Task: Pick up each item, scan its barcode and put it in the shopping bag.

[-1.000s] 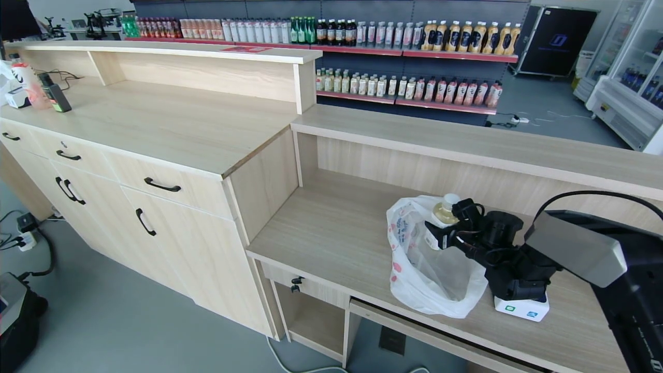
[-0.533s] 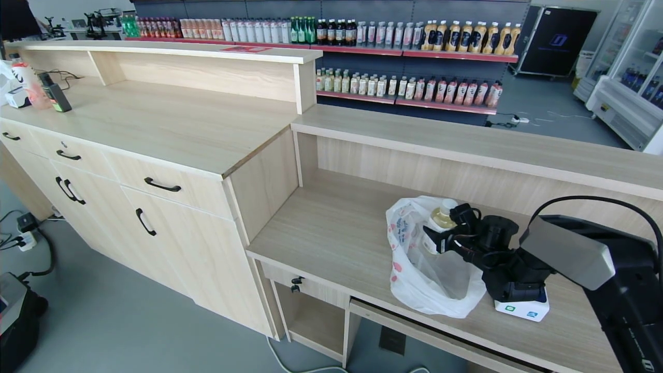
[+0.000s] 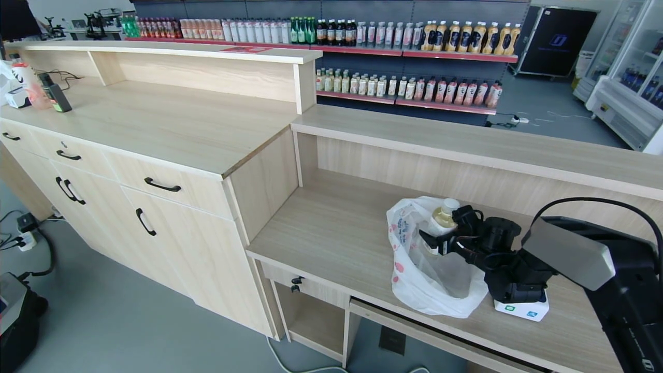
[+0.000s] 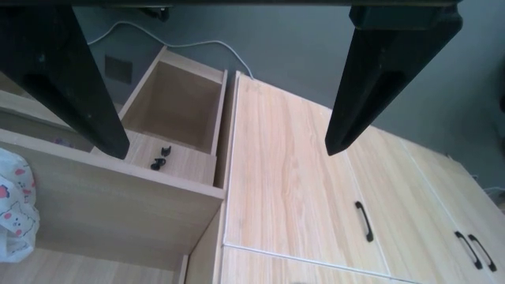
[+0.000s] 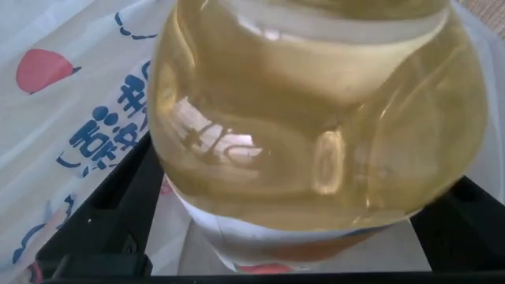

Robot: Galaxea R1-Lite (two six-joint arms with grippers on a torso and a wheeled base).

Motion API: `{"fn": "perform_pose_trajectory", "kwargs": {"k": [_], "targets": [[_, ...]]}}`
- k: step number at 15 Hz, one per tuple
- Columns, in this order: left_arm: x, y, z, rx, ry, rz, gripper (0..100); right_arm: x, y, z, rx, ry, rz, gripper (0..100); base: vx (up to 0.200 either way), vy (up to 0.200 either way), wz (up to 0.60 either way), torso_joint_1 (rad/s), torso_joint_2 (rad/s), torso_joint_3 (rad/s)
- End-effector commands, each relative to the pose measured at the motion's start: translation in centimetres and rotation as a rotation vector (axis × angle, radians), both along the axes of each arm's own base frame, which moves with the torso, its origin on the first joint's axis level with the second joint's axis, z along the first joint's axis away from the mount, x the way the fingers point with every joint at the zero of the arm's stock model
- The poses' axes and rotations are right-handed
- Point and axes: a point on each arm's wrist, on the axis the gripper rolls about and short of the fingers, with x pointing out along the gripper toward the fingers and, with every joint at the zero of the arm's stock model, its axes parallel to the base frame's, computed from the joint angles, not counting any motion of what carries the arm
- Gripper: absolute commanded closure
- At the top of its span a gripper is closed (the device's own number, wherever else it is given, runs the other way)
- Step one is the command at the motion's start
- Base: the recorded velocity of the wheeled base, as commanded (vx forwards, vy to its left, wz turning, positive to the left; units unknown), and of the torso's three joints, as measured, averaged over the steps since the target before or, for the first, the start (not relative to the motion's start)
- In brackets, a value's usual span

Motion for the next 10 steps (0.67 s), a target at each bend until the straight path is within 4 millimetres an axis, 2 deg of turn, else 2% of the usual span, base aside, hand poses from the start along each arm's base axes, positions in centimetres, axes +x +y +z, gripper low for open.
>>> {"fn": "perform_pose_trajectory", "kwargs": {"k": [1, 2, 3, 4, 5, 6, 7, 9, 10], "targets": [[0.0, 0.0, 0.0, 0.0, -0.001, 0.001, 0, 0.1, 0.2, 1.9, 0.003, -0.04, 0.003, 0, 0.0, 0.0, 0.0, 0.0, 0.0, 0.0], [0.0, 0.0, 0.0, 0.0, -0.001, 0.001, 0, 0.1, 0.2, 3.3, 0.001, -0.068, 0.004, 0, 0.0, 0.0, 0.0, 0.0, 0.0, 0.0], [0.0, 0.0, 0.0, 0.0, -0.001, 0.001, 0, -0.7, 0.2, 7.1, 0.004, -0.118, 0.005, 0, 0.0, 0.0, 0.0, 0.0, 0.0, 0.0], [0.0, 0.0, 0.0, 0.0, -0.001, 0.001, 0, -2.1, 0.3, 9.5, -0.001, -0.13, 0.008, 0, 0.0, 0.0, 0.0, 0.0, 0.0, 0.0], [0.0, 0.0, 0.0, -0.001, -0.001, 0.001, 0, -3.0, 0.2, 10.8, -0.003, -0.137, 0.01, 0, 0.0, 0.0, 0.0, 0.0, 0.0, 0.0], [0.0, 0.0, 0.0, 0.0, -0.001, 0.001, 0, -4.7, 0.1, 12.3, -0.015, -0.14, 0.009, 0, 0.0, 0.0, 0.0, 0.0, 0.0, 0.0], [0.0, 0.0, 0.0, -0.001, -0.001, 0.001, 0, -7.5, -0.3, 13.7, -0.083, -0.144, 0.004, 0, 0.0, 0.0, 0.0, 0.0, 0.0, 0.0], [0.0, 0.0, 0.0, -0.001, -0.001, 0.001, 0, -11.8, -0.6, 15.8, -0.154, -0.166, 0.004, 0, 0.0, 0.0, 0.0, 0.0, 0.0, 0.0], [0.0, 0.0, 0.0, 0.0, -0.001, 0.001, 0, -13.2, -0.6, 17.1, -0.191, -0.194, 0.002, 0, 0.0, 0.0, 0.0, 0.0, 0.0, 0.0]]}}
